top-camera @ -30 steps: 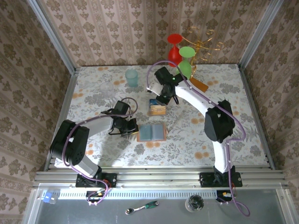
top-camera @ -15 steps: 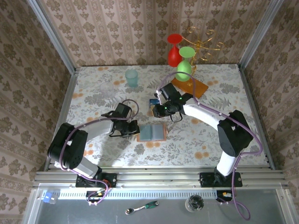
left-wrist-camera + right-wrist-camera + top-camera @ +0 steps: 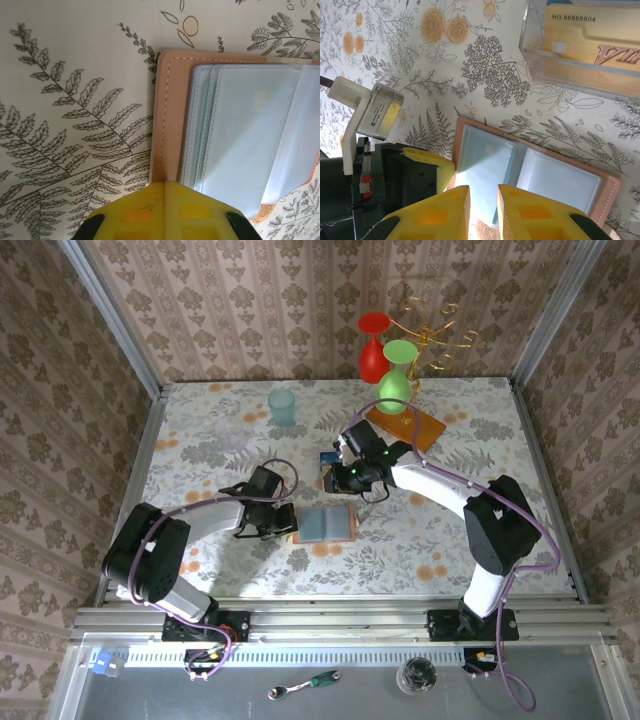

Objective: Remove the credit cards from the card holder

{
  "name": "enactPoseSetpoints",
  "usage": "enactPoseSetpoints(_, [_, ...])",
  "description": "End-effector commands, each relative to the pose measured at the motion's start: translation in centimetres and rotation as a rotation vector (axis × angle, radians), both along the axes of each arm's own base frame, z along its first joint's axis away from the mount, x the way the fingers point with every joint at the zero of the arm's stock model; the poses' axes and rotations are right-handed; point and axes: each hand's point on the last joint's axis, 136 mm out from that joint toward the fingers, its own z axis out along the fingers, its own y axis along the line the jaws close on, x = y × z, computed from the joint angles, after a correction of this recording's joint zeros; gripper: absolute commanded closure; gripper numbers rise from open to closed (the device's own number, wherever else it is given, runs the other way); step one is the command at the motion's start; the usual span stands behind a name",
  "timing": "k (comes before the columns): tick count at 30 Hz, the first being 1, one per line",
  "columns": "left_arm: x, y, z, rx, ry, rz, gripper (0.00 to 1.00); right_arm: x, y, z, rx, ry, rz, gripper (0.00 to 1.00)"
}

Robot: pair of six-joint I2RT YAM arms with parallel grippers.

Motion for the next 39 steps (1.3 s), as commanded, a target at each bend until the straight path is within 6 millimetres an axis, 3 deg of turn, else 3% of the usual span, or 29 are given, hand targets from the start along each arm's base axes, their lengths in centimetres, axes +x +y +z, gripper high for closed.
enactPoseSetpoints(1, [-0.3,0.5,-0.8,0.034,0.017,0.01,1.0,-1.7,0.8,-1.6,0.024,0.107,0.012,0.77])
enactPoseSetpoints(13, [0.0,0.5,-0.7,0.034,0.009,0.012,1.0,-3.9,3.5,-5.1,0.085,0.252,0.001,0.7])
enactPoseSetpoints(21, [-0.1,0.5,-0.8,0.032,0.014,0.004,1.0,-4.9,4.8,-6.8,0.082,0.289,0.016,0.75])
enactPoseSetpoints(32, [-0.2,0.7,-1.1,0.038,0.021,0.006,1.0,-5.1,3.8,-9.0,0.0,0.3,-0.002,0.75])
enactPoseSetpoints(39, [-0.2,1.3,-1.3,0.052,0.025,0.01,1.0,-5.0,2.8,-8.6,-0.041,0.266,-0.019,0.75])
